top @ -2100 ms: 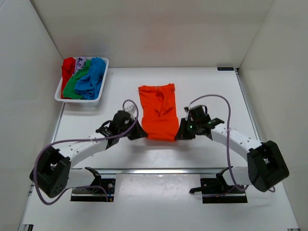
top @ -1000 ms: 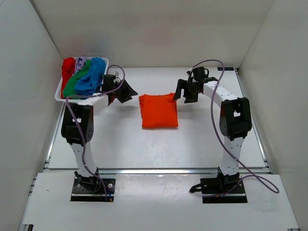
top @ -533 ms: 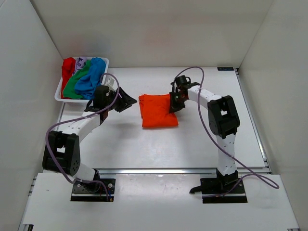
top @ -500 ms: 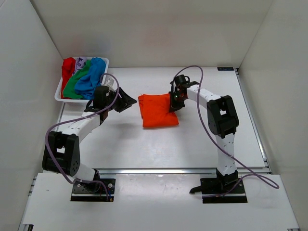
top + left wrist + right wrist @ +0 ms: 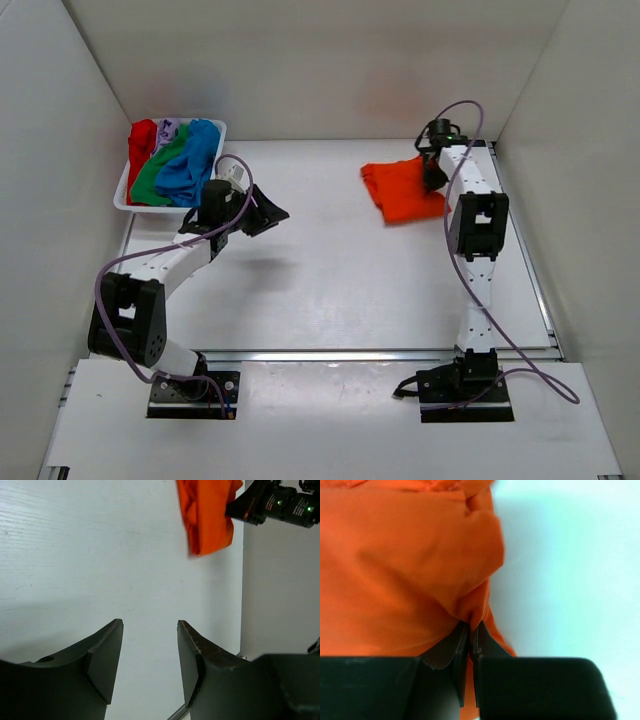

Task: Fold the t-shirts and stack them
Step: Put the neatly folded tshirt into the corner of the board with the right arm

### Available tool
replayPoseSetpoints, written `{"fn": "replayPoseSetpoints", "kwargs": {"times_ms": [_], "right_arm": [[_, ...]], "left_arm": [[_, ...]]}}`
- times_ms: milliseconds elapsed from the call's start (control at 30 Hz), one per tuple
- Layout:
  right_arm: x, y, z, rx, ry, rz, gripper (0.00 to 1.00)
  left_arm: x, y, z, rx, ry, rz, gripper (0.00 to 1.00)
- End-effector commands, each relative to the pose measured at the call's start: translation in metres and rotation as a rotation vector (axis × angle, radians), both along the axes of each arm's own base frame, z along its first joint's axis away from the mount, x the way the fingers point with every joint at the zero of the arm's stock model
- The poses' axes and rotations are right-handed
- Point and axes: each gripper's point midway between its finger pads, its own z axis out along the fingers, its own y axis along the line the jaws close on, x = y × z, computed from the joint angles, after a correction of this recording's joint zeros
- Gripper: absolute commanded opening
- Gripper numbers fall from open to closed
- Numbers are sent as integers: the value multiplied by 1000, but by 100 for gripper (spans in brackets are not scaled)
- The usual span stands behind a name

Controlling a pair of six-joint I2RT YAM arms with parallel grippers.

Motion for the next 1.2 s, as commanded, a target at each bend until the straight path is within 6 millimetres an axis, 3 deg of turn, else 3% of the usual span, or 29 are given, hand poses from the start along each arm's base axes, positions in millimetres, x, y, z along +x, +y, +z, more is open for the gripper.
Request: {"fn": "replayPoseSetpoints", "kwargs": {"times_ms": [0,67,167,300,400,433,567,667,700,767,800,833,867,900,1000,1033,1100,1167], "right_arm": [[14,-56,8,-151,-19,34,0],[29,-95,15,-214,-86,-2,0],[48,-124,25,-289,-161,-11,0],[62,-156,35,-365,-235,-40,0],[70,-172,28,-378,-260,-44,0],[67,-182,16,-378,-243,-50,0],[74,-209,14,-392,-294,-86,0],[77,-227,29,-417,-346,-166,1],[76,-227,33,-402,-354,-179,5],[77,-226,53,-381,-388,-187,26],[77,-221,58,-380,-388,-168,47],[79,-218,81,-396,-427,-170,73],[80,-211,99,-394,-456,-165,82],[80,-203,104,-380,-459,-155,92],[68,-176,184,-340,-571,-142,100],[64,-165,197,-320,-590,-149,99],[47,-138,245,-283,-656,-141,99],[26,-114,270,-256,-685,-138,99]], "left_arm": [[-3,-9,6,-6,-31,-50,58],[-4,-8,-3,4,-11,-60,58],[-6,-7,-11,16,2,-63,58],[-9,-9,-17,22,20,-84,58],[-13,-8,-23,26,35,-89,58],[-11,-7,-21,31,25,-80,57],[-12,-9,-28,45,38,-96,58],[-11,-11,-29,60,37,-107,56],[-11,-12,-25,57,27,-114,57],[-13,-12,-25,52,26,-126,63],[-14,-11,-25,56,21,-130,72],[-19,-13,-20,41,8,-158,98],[-19,-14,-16,43,-7,-172,98],[-25,-12,-15,49,11,-177,99],[-34,-6,0,66,11,-167,99],[-38,-3,7,70,11,-161,99],[-45,-2,19,73,-14,-168,98],[-59,-2,36,58,-64,-175,99]]}}
